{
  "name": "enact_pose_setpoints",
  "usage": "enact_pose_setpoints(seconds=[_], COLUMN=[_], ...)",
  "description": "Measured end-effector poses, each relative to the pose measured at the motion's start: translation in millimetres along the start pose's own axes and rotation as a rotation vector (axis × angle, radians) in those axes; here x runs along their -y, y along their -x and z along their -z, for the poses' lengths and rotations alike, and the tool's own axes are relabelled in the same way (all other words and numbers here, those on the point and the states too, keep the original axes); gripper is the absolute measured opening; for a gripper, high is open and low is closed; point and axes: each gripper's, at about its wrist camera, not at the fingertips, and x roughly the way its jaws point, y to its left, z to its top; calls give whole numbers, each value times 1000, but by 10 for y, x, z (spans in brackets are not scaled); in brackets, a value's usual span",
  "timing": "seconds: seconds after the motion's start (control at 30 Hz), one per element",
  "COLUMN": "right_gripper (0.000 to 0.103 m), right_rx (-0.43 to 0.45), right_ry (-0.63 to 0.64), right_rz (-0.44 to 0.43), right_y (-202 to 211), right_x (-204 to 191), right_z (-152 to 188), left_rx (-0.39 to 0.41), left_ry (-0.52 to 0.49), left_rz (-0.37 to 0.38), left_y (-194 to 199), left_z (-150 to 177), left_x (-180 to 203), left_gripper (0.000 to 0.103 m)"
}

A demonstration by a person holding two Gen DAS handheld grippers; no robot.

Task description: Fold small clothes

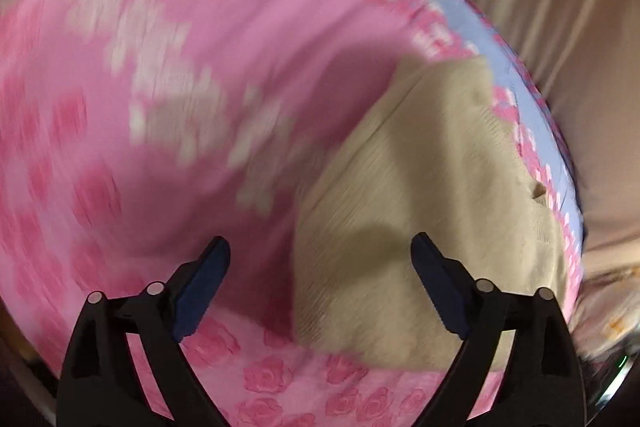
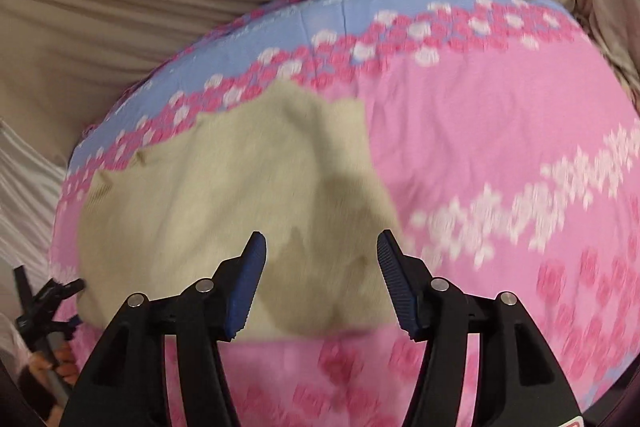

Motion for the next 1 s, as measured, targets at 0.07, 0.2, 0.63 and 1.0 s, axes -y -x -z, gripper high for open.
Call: enact_pose_setpoints(seconds=[0.07,0.2,0.63,1.0], right_gripper=[57,57,60,60], right_rx=[-27,-58,42,96], right_ry=[-22,-26,-146,-213], right_rz=[-22,-29,-45,25], right_y=[17,8,344,608], right_x=[-39,-106,357,980], right_z=[160,324,246,438], left_rx=[51,5,191,-41], left_ry=[28,115,-414,-824], left_rz=[34,174,496,486], left_y=[12,-50,1224,367], left_z=[55,24,175,1538], left_x=[-6,33,2221,3598], left_gripper=[74,15,10,10])
